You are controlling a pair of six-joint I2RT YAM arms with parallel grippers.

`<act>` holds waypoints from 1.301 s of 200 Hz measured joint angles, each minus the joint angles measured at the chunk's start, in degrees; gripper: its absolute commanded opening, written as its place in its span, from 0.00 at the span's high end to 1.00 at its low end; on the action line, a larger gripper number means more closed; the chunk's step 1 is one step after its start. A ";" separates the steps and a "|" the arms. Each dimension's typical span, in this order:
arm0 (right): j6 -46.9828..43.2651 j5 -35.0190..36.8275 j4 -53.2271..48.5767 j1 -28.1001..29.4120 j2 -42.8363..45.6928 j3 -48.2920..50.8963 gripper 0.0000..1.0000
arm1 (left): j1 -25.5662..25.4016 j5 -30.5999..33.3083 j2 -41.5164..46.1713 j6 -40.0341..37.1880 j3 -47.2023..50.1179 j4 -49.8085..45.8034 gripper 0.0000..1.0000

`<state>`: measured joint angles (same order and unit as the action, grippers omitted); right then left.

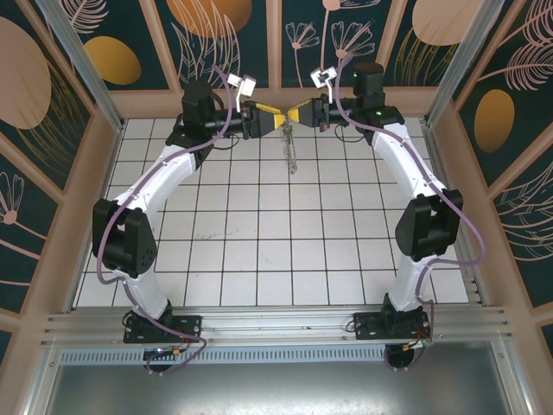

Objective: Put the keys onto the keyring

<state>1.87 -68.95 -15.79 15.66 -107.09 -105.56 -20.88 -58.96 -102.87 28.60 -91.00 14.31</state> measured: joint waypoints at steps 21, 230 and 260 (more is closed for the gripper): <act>-0.52 -0.13 -0.63 0.02 0.00 0.00 1.00 | 0.00 -0.44 -0.02 -0.81 0.00 -0.92 0.52; -0.28 -0.13 0.37 1.31 0.11 1.07 1.00 | 0.00 -2.60 -3.19 5.64 1.29 7.91 0.80; 0.11 -0.13 0.46 1.31 0.11 1.40 1.00 | 0.20 -2.64 -3.19 6.43 2.73 10.01 0.86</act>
<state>1.98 -69.08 -15.33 16.97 -106.98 -104.16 -20.69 -61.60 -106.06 35.03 -88.27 24.32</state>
